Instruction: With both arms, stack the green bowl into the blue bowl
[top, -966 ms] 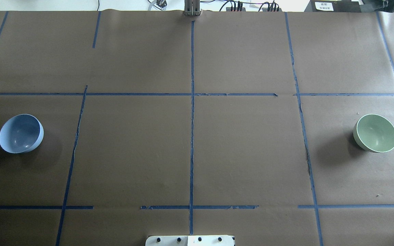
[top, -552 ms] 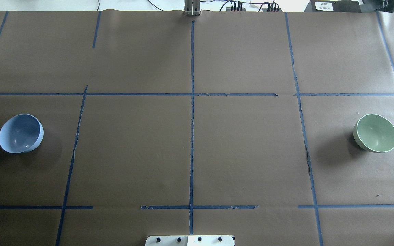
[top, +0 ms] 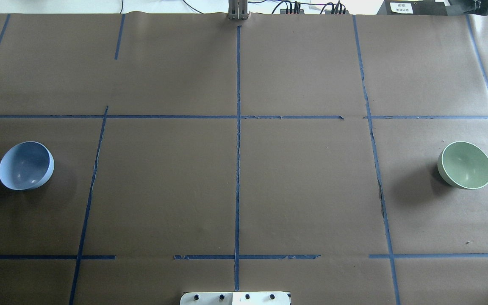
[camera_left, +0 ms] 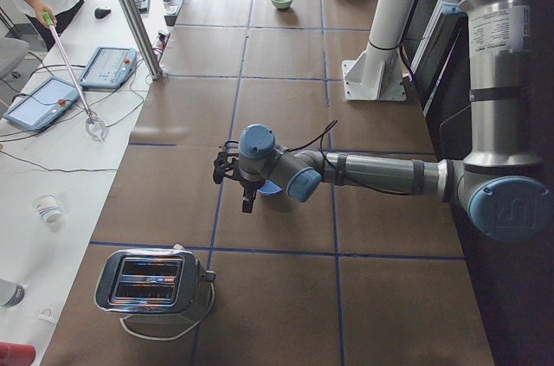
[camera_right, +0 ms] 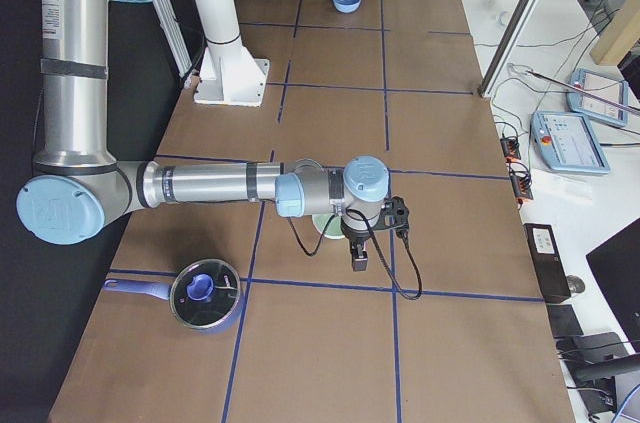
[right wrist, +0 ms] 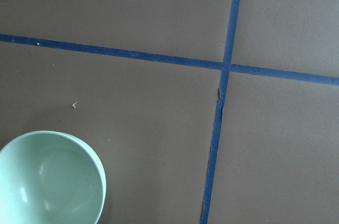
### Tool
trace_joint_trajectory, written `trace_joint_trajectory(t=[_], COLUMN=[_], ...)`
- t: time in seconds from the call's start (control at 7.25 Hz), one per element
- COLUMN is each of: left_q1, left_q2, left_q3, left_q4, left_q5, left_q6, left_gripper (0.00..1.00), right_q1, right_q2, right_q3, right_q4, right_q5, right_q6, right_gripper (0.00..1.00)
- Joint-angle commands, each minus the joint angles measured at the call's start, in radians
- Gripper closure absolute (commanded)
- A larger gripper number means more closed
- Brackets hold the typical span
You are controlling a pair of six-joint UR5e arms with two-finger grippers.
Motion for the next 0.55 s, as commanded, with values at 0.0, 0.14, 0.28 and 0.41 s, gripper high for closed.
trace_joint_trajectory(t=[0.0,0.14,0.28,0.41], left_q1=[0.218,0.266,0.283,0.286], left_q2=[0.009,0.008,0.0,-0.003], left_q3=[0.002,0.018,0.047,0.06], left_q4=[-0.072,-0.079,-0.091,-0.103], left_q5=[0.154,0.201,0.204,0.203], left_q6=[-0.234,-0.271,-0.272,-0.275], left_gripper=[0.0,0.0,0.0,0.15], right_q1=[-0.001,-0.001,-0.001,-0.001], right_q2=[-0.001,-0.001,-0.001,-0.001], right_q3=[-0.001,-0.001,-0.003,-0.003], right_q4=[0.0,0.0,0.0,0.0], right_q5=[-0.001,-0.001,-0.001,-0.001], right_q6=[-0.001,-0.001,-0.001,-0.001], right_gripper=[0.0,0.0,0.0,0.0])
